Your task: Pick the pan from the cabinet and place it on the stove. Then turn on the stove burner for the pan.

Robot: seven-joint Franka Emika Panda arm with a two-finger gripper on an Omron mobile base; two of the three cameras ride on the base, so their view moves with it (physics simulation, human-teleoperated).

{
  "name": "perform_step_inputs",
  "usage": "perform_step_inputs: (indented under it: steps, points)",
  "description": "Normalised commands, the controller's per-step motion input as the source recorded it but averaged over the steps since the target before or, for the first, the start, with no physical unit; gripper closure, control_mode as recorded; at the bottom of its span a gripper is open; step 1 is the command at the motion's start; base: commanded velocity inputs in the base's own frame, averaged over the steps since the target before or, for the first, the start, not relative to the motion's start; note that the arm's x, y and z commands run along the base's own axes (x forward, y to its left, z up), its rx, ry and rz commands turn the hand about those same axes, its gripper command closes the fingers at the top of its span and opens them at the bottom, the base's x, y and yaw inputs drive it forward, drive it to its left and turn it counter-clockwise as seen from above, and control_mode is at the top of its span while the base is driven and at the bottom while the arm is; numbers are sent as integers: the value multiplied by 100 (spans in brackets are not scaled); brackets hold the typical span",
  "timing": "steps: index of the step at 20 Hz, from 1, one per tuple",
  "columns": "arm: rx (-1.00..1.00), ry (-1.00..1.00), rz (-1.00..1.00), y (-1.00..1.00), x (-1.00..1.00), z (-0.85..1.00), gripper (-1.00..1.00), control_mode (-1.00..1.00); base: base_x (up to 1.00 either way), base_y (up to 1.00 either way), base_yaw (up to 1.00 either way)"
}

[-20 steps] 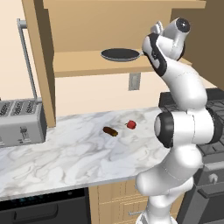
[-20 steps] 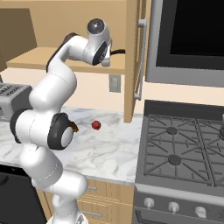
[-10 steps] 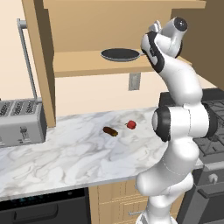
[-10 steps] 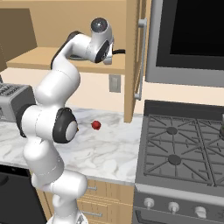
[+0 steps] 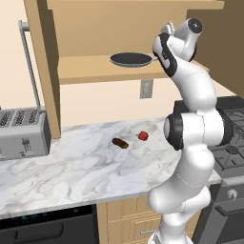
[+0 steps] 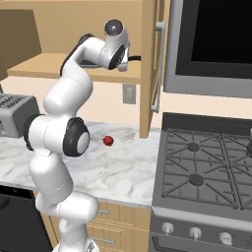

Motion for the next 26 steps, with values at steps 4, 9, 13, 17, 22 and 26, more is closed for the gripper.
perform_step_inputs:
  steps: [4, 9, 13, 17, 22, 26]
  points:
    - [0, 0, 0, -18, 20, -40, -100, -100, 0, 0, 0]
    - [0, -3, 0, -6, 29, -38, -100, -100, 0, 0, 0]
    - [0, -5, 0, 0, 31, -40, -100, -100, 0, 0, 0]
    - [0, -5, 0, 0, 26, -42, -100, -100, 0, 0, 0]
    - [-2, -4, 0, -10, 20, -45, -100, -100, 0, 0, 0]
    - [-2, 0, 0, -38, 7, -31, -100, -100, 0, 0, 0]
